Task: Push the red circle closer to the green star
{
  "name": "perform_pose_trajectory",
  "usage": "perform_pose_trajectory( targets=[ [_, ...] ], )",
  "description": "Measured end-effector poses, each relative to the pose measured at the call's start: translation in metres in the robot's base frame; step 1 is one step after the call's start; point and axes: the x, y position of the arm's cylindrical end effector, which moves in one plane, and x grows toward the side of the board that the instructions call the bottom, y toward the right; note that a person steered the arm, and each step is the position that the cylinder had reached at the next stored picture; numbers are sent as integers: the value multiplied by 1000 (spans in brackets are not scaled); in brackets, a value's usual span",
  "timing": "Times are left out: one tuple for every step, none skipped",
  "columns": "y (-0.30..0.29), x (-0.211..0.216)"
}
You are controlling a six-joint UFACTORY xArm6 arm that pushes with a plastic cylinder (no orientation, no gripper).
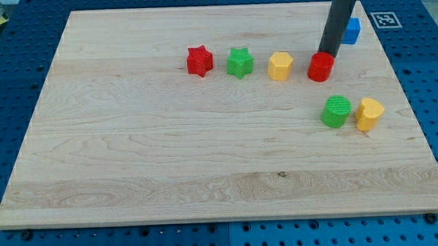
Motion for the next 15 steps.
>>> perform_pose_trajectory(
  targets=[
    [1,0],
    [13,0],
    [25,-1],
    [26,1],
    [11,3],
    [-7,13],
    [-12,45],
    [-12,54],
    [1,64],
    [-1,77],
    [-23,78],
    [-49,78],
    [-65,84],
    [-50,106],
    [-49,114]
  ],
)
